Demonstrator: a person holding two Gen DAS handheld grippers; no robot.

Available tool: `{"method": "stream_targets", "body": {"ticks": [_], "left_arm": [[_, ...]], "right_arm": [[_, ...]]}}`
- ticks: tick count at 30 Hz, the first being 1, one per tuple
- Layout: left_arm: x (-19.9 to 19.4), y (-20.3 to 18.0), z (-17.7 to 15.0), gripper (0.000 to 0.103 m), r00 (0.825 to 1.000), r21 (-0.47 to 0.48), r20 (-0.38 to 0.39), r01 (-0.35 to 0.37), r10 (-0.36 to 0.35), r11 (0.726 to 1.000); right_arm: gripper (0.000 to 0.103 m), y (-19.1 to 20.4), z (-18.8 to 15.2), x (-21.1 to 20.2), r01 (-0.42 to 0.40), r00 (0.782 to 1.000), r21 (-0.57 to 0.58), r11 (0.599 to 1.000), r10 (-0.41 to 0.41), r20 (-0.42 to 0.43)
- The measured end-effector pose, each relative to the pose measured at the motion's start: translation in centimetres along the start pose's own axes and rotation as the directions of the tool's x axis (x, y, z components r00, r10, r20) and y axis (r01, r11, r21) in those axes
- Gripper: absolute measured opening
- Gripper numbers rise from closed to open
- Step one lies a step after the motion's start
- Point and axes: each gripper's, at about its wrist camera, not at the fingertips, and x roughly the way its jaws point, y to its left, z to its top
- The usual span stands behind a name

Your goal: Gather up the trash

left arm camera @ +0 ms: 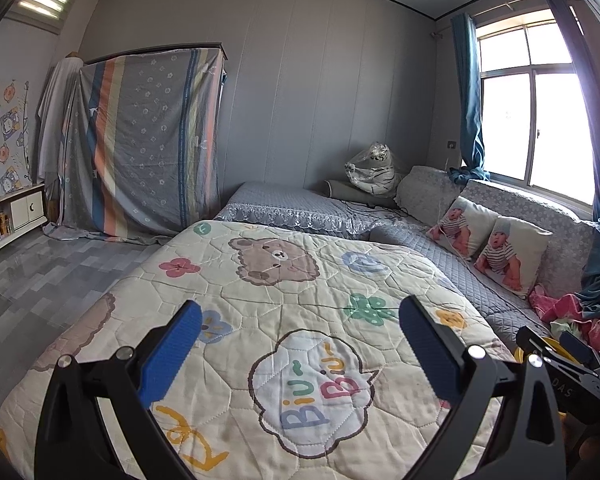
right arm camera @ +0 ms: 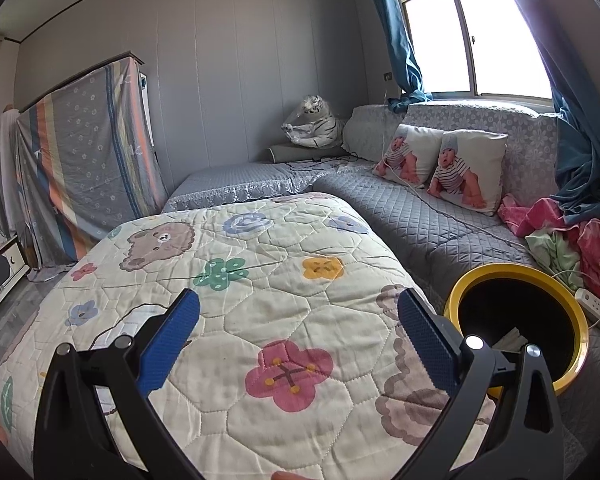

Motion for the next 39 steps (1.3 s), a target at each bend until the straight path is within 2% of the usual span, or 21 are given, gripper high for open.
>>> {"method": "stream_targets", "body": {"ticks": [39], "left_arm": [[1.3, -0.6, -0.8, 0.095, 0.999, 0.01, -0.037, 0.028, -0.028, 1.0]], "right_arm": [[0.095, -0.4, -0.7, 1.0, 0.006, 0.999, 0.029, 1.0, -0.005, -0.037]]}}
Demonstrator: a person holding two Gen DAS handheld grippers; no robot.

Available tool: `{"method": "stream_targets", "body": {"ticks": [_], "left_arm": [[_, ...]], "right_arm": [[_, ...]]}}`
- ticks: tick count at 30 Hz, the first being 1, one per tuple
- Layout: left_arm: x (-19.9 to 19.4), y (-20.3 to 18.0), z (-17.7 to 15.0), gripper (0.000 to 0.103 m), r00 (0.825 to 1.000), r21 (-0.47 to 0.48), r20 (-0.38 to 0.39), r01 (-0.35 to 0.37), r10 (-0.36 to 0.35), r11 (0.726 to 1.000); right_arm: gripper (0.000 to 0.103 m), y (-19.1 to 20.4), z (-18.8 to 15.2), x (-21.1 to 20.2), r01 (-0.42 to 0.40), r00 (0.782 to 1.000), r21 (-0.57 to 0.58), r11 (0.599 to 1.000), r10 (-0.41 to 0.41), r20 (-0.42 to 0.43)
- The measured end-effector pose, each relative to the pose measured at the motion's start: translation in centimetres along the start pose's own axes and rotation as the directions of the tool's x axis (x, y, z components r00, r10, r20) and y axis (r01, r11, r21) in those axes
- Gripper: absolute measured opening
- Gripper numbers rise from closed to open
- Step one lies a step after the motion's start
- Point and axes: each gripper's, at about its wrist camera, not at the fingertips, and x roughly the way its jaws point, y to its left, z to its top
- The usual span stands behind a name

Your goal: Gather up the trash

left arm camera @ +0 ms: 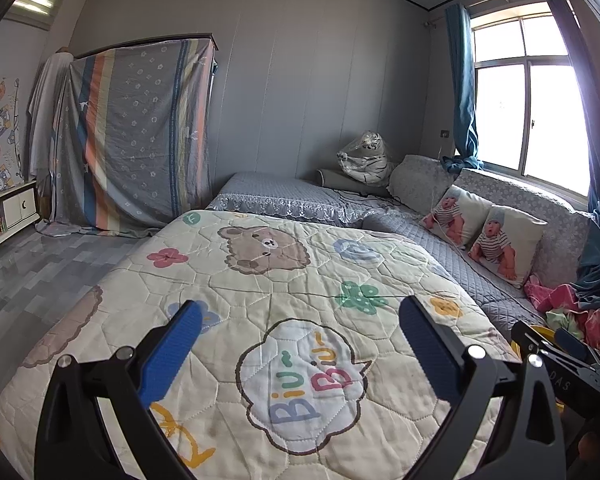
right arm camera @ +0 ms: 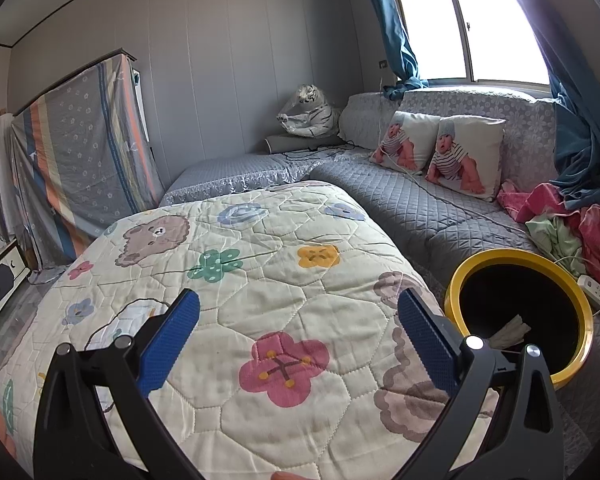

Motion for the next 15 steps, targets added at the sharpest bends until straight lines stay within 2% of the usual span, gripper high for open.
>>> {"method": "stream_targets", "body": {"ticks": [15], "left_arm": [[-0.03, -0.22, 0.0, 0.095, 1.0, 0.001, -0.008, -0.002, 0.002, 1.0]], "right_arm": [[0.095, -0.04, -0.18, 0.08, 0.003, 1.0, 0.005, 1.0, -0.003, -0.005]]}}
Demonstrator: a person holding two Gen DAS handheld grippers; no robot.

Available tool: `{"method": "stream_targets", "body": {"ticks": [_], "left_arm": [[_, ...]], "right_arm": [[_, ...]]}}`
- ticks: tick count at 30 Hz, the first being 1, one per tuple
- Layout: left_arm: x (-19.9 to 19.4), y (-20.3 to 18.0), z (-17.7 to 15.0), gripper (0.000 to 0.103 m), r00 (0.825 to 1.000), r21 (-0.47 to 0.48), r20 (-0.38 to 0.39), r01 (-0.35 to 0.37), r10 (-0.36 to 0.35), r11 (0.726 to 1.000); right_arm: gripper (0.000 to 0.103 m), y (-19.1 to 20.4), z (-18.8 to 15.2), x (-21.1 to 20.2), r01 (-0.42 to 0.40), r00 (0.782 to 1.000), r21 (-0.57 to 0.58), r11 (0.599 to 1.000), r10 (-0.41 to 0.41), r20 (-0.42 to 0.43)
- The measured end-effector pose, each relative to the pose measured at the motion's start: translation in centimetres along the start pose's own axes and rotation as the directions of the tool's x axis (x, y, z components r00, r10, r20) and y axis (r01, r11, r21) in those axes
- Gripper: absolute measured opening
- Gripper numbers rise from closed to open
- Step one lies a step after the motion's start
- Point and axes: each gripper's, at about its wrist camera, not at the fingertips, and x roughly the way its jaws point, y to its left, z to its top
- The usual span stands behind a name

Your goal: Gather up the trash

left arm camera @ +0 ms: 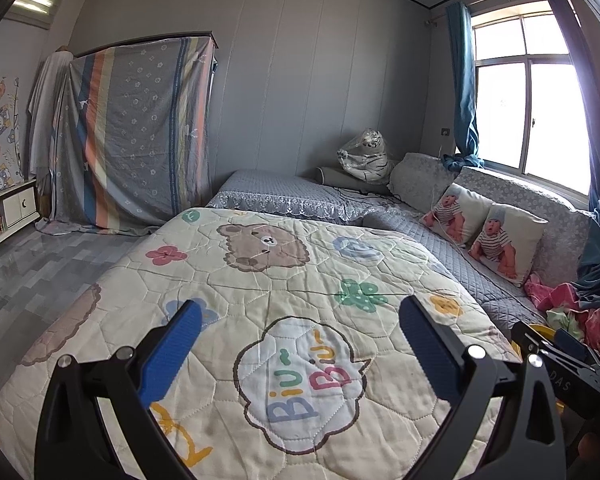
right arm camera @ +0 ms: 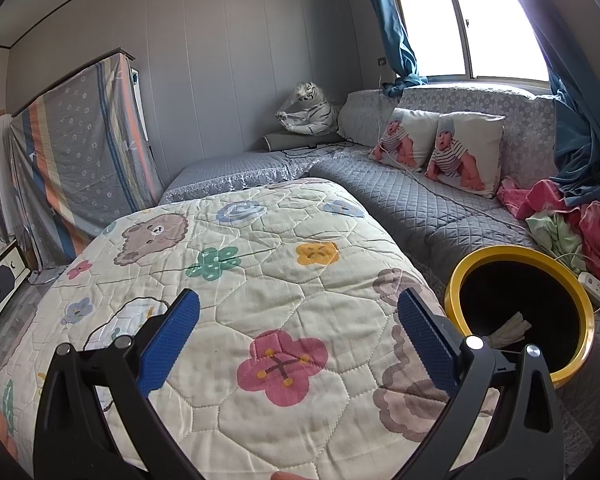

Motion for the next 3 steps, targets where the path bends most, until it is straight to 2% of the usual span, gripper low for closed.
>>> {"method": "stream_targets", "body": {"ticks": [3], "left_arm": [[-0.07, -0.1, 0.04, 0.095, 1.0, 0.003, 0.004, -0.002, 0.002, 1.0]], "right_arm": [[0.095, -0.02, 0.01, 0.0, 0.0, 1.0, 0.002, 1.0, 0.0, -0.002]]}}
